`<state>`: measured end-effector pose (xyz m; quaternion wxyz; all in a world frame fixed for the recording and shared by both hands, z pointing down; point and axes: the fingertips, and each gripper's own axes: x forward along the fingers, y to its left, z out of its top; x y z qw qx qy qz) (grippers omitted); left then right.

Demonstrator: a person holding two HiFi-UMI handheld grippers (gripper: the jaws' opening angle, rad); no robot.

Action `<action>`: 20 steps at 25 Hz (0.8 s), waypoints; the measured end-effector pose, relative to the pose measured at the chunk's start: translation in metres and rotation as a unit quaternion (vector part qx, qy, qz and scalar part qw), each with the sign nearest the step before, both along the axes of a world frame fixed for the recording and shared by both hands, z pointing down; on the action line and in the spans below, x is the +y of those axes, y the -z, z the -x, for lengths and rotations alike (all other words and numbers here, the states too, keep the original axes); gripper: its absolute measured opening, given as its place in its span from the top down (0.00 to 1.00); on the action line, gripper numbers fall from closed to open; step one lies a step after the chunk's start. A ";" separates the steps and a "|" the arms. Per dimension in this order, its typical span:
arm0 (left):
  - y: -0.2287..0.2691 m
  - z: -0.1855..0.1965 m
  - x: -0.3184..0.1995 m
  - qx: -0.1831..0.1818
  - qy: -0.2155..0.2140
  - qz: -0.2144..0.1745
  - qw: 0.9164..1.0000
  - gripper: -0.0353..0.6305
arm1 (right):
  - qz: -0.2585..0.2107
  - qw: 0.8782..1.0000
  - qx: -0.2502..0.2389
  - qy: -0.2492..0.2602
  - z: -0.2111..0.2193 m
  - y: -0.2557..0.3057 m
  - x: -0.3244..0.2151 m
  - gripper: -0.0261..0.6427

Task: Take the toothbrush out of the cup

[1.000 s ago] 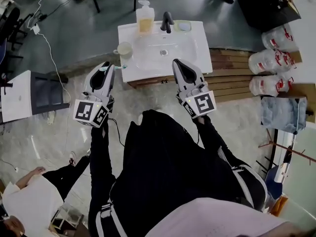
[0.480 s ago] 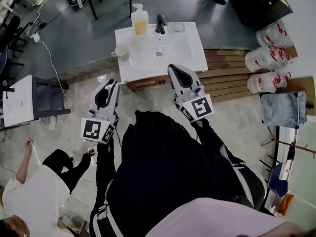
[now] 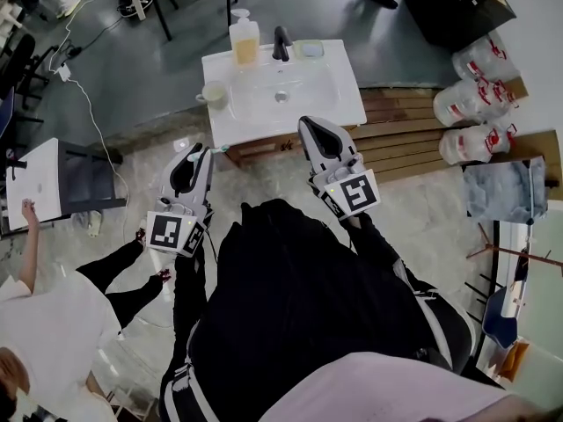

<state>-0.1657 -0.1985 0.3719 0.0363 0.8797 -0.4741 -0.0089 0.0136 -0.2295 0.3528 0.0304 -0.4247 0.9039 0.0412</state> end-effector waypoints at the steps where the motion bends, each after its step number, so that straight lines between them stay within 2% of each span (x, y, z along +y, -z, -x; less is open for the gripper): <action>1: 0.000 0.000 0.000 0.000 0.000 0.000 1.000 0.85 | 0.002 1.000 0.001 -0.001 -0.001 0.000 0.000 0.96; 20: 0.000 0.002 -0.001 0.004 0.004 0.000 1.000 0.85 | 0.004 1.000 0.025 -0.009 -0.004 -0.006 -0.001 0.96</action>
